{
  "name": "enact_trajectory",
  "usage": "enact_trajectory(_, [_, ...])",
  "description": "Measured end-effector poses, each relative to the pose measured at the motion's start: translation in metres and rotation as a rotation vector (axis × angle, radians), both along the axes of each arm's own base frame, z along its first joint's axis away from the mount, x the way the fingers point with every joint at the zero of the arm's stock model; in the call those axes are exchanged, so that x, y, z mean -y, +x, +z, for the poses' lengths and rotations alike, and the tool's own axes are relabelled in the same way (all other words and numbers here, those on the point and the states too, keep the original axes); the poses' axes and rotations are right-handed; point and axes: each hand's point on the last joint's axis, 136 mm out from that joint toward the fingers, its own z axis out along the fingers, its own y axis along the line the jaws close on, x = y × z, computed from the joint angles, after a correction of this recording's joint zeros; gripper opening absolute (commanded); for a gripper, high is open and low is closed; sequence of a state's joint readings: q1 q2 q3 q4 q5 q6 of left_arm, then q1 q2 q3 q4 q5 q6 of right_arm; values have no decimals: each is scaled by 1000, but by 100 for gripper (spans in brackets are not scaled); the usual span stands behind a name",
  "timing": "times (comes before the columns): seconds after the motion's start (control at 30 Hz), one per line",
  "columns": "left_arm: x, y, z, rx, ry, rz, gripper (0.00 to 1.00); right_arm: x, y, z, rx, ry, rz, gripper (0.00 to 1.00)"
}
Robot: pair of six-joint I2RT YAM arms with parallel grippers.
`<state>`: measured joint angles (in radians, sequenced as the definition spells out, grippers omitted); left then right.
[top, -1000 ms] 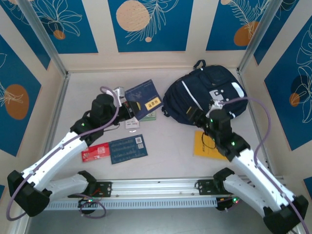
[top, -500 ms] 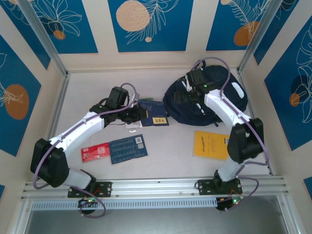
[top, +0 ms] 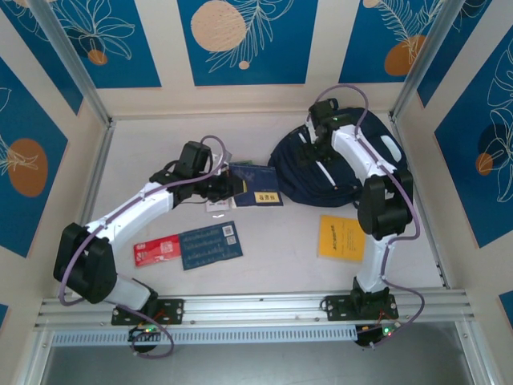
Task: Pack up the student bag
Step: Open the student bag at the top-right of the table.
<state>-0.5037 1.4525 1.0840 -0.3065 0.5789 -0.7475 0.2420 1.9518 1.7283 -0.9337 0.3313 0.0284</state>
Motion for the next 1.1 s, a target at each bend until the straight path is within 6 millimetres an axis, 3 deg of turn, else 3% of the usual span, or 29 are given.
enact_trajectory(0.17, [-2, 0, -5, -22, -16, 8, 0, 0, 0, -7, -19, 11, 3, 81])
enact_trajectory(0.3, [-2, 2, -6, -30, -31, 11, 0, -2, 4, -25, -59, -2, 3, 74])
enact_trajectory(0.5, [-1, 2, -4, -25, -44, 7, 0, -7, 8, -40, -77, -55, 13, 74])
enact_trajectory(0.73, [1, 3, -1, -17, -64, -1, 0, -13, 9, -40, -42, -148, 39, 85])
enact_trajectory(1.1, [1, 2, 1, -13, -68, -7, 0, -25, 0, -52, -19, -168, 74, 80])
